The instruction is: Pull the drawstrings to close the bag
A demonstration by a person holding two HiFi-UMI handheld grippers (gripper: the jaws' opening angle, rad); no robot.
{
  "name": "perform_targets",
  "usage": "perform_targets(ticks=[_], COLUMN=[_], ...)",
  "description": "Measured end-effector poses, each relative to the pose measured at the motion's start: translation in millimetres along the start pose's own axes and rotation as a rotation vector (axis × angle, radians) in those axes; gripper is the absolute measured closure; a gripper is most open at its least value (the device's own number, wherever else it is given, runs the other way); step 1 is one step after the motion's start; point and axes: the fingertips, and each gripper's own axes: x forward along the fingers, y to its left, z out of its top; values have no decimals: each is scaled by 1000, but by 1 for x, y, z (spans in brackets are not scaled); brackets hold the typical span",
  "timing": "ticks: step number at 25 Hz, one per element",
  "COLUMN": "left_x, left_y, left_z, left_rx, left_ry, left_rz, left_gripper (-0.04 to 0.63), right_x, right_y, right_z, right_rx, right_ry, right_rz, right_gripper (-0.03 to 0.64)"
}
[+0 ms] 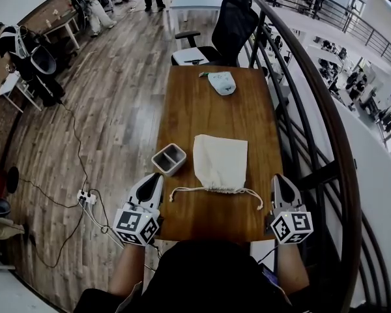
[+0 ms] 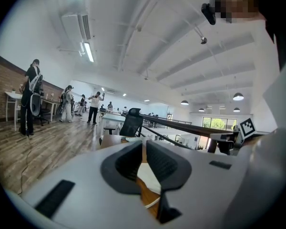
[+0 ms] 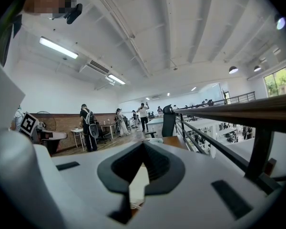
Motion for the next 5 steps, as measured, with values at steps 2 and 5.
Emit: perform_targets(ticks=[2, 5], left_x=[2, 4], left_y=[-1, -1], left_z=[-2, -4], left_rx=[3, 3], left_ry=[3, 5], left_rz=[-2, -4], left_gripper=[558, 558], right_x=[2, 5], right_y=[-1, -2], right_z=[-3, -6], right_rx=[1, 0], right_ry=[3, 8], right_rz=[0, 3], right_gripper=[624, 624])
